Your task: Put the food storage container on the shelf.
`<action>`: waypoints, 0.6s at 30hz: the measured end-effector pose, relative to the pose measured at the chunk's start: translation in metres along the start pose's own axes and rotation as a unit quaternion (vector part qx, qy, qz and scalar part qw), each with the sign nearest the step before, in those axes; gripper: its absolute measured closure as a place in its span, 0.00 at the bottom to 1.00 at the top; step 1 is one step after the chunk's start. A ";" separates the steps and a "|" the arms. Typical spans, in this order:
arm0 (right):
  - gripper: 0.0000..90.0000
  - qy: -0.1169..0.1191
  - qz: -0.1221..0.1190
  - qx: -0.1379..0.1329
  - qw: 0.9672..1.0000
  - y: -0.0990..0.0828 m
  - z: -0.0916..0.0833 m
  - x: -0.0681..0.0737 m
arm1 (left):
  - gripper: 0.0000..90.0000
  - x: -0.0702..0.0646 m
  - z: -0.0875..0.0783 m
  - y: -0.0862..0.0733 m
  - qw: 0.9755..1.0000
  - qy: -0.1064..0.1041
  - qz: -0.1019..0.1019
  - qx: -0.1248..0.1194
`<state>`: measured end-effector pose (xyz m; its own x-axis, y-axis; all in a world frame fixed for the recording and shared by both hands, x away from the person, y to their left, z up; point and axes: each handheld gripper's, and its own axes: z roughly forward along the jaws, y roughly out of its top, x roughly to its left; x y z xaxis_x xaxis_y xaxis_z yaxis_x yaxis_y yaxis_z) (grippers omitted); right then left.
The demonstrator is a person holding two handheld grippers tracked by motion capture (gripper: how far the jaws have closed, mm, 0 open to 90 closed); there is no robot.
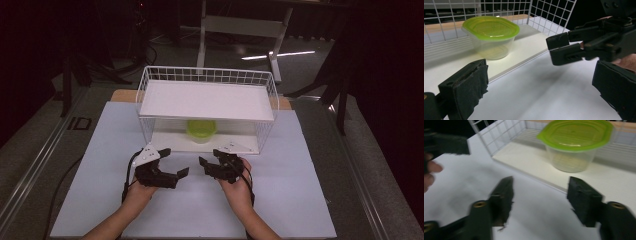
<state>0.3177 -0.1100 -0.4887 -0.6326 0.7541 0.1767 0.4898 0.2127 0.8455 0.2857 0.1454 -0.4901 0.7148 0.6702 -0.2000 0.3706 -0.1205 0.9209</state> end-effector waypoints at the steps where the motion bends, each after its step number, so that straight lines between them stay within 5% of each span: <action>1: 0.33 0.003 -0.004 -0.002 1.000 -0.001 -0.002 0.000 | 0.01 -0.001 0.000 0.000 1.000 -0.002 -0.001 0.001; 6: 0.23 0.028 -0.007 -0.002 1.000 -0.002 -0.010 -0.001 | 0.01 -0.004 -0.003 0.003 1.000 -0.008 0.003 0.004; 18: 0.21 0.026 -0.022 -0.016 0.999 -0.007 -0.036 -0.006 | 0.01 -0.008 -0.018 -0.001 1.000 -0.017 0.000 0.008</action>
<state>0.2962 -0.1386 -0.4771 -0.6840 0.7110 0.1632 0.4411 0.2249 0.8688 0.2691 0.1533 -0.4832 0.7349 0.6444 -0.2113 0.3793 -0.1324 0.9157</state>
